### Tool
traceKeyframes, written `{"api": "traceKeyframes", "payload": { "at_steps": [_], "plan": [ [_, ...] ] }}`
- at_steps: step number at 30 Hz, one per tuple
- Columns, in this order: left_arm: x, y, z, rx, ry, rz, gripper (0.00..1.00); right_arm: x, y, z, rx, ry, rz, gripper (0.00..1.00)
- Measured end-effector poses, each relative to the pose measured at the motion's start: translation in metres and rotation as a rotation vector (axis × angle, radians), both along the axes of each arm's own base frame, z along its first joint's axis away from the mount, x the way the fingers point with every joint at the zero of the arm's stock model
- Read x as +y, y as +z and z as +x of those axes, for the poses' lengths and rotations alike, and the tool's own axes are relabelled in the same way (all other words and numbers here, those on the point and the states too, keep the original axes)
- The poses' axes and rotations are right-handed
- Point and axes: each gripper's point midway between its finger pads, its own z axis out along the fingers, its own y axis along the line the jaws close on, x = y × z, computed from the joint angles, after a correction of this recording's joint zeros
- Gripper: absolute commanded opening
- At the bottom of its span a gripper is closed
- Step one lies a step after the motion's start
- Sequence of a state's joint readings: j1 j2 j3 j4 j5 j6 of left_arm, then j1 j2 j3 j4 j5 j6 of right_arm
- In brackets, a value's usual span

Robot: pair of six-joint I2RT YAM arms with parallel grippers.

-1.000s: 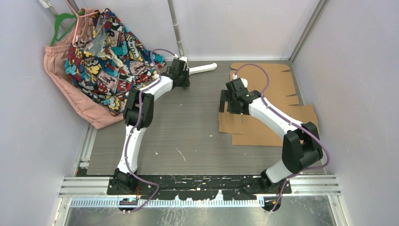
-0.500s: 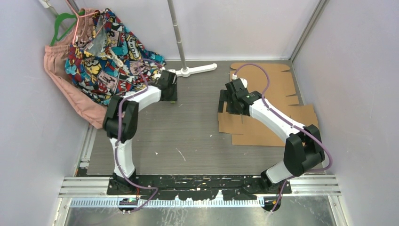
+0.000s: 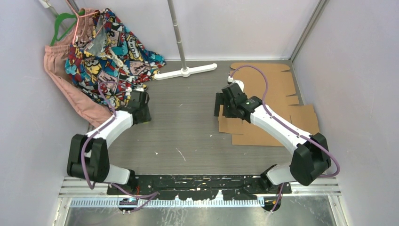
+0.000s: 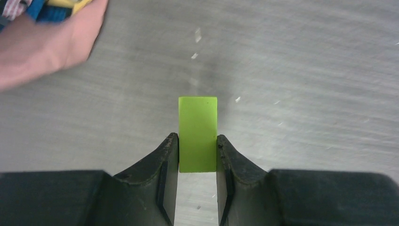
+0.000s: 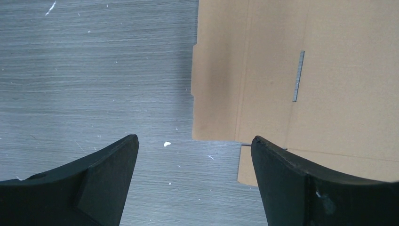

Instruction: Fold the paper box

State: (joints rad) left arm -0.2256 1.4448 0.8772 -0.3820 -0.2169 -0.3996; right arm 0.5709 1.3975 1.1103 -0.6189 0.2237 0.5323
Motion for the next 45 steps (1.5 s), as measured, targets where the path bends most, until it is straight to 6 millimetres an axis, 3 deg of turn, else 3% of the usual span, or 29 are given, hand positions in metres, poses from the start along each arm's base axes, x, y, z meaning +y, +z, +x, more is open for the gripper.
{"api": "traceKeyframes", "payload": {
  "at_steps": [2,5,7,10,19,20,21,22,24,26,28,32,34,37,40,43,45],
  "plan": [
    [0.012,-0.004,-0.018,0.022,0.032,0.014,0.19,0.000,-0.003,-0.002,0.005,0.005,-0.004,0.95],
    [0.018,-0.005,-0.038,0.041,0.052,0.020,0.29,-0.004,-0.010,-0.005,0.014,0.006,-0.023,0.95],
    [0.019,-0.006,-0.043,0.046,0.061,0.018,0.31,-0.007,-0.012,-0.005,0.015,0.006,-0.044,0.95],
    [0.020,-0.006,-0.045,0.053,0.070,0.018,0.45,-0.011,-0.013,-0.003,0.010,0.005,-0.069,0.95],
    [0.024,-0.010,-0.049,0.074,0.100,0.026,0.60,-0.016,-0.019,-0.005,0.013,0.002,-0.097,0.95],
    [0.025,-0.011,-0.049,0.075,0.103,0.026,0.67,-0.016,-0.019,-0.005,0.014,0.002,-0.100,0.95],
    [0.025,-0.010,-0.050,0.078,0.105,0.025,0.86,-0.017,-0.019,-0.005,0.015,0.001,-0.103,0.96],
    [0.025,-0.010,-0.050,0.079,0.105,0.024,0.98,-0.018,-0.019,-0.005,0.015,-0.001,-0.106,0.96],
    [0.023,-0.006,-0.051,0.081,0.098,0.012,1.00,-0.020,-0.018,-0.006,0.011,-0.005,-0.116,0.97],
    [0.016,0.010,-0.051,0.048,0.076,-0.001,1.00,-0.024,-0.014,-0.006,0.000,-0.011,-0.126,0.97],
    [0.002,0.041,-0.049,-0.041,0.025,0.015,1.00,-0.028,-0.008,-0.007,-0.015,-0.017,-0.130,0.97],
    [-0.054,0.145,-0.054,-0.376,-0.143,-0.111,1.00,-0.031,0.006,-0.009,-0.052,-0.027,-0.118,0.99],
    [-0.055,0.182,-0.059,-0.506,-0.129,-0.195,1.00,-0.032,0.011,-0.010,-0.064,-0.031,-0.114,1.00],
    [-0.058,0.210,-0.065,-0.604,-0.135,-0.288,1.00,-0.034,0.014,-0.009,-0.074,-0.036,-0.113,1.00],
    [-0.076,0.203,-0.055,-0.555,-0.167,-0.325,1.00,-0.036,0.014,-0.010,-0.072,-0.051,-0.117,1.00],
    [-0.107,0.172,-0.033,-0.438,-0.225,-0.348,0.99,-0.041,0.015,-0.010,-0.071,-0.084,-0.116,1.00],
    [-0.130,0.140,-0.022,-0.347,-0.262,-0.357,0.95,-0.045,0.017,-0.009,-0.078,-0.111,-0.109,1.00]
  ]
}}
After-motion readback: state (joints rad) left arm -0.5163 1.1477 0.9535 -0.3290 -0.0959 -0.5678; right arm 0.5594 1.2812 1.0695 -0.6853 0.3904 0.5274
